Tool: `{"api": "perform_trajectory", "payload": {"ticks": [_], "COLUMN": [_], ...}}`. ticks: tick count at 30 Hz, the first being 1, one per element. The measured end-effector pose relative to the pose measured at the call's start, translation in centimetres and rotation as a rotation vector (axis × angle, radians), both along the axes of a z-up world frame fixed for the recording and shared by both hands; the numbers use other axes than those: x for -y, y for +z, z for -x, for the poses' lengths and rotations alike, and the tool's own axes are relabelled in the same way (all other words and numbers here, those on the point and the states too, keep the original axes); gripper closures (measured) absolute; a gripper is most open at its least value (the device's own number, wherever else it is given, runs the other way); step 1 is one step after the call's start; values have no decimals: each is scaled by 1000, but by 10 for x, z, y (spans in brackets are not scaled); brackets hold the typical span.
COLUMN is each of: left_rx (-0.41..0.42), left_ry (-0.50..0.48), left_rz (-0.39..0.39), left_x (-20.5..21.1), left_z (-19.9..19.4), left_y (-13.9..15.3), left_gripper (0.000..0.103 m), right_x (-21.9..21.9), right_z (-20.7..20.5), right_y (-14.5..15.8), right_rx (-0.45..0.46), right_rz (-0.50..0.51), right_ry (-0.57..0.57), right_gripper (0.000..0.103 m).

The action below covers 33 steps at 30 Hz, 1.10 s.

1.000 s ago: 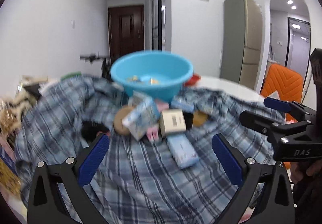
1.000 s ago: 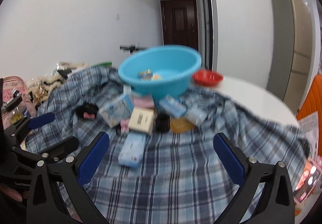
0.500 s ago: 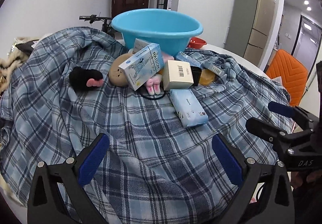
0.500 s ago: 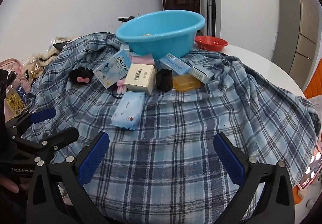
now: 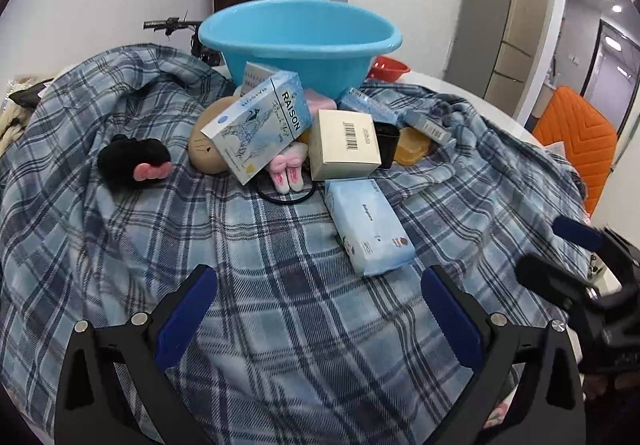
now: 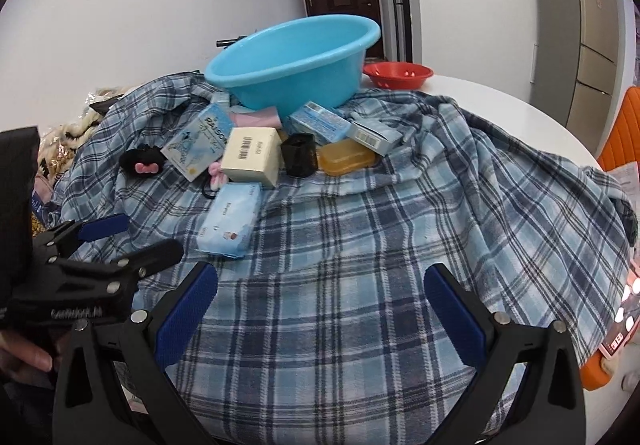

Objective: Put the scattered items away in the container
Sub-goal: 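Lower the left gripper onto the blue Babycare wipes pack and grasp it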

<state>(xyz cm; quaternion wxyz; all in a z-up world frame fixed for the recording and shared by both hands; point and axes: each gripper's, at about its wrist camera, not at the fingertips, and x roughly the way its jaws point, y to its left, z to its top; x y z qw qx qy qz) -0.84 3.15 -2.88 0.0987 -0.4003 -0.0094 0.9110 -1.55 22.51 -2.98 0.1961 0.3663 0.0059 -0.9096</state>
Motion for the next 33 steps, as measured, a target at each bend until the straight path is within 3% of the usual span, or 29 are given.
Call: {"api": "perform_trajectory", "payload": {"ticks": [11,13,20,22,27,33], "left_rx": [74,71,96,93,77,77], "left_ry": [-33,-43,-57,-59,-73,-45], "left_rz": [3,14,120,133,113,62], "left_x": [-31,-39,-62,-63,-57,-33], "left_z": [47,52,64,66,62,51], "left_y": [-8,-8,-29,-33,-31,-20], "left_gripper": [1,9,18,26,54,59], "right_x": [-11,-13,-21,-23,-25,-20], "right_z": [4,5,6,7,8,7], "right_y": [-13,-16,-20,-21,-22,-22], "right_rx": [26,35,53,57,68,63], "right_rz": [-44,-50,-41,-37,-19,-26], "right_ry": [-33,-34,-47,-51,-54,-39], "right_gripper": [0,0,0,0,0,0]}}
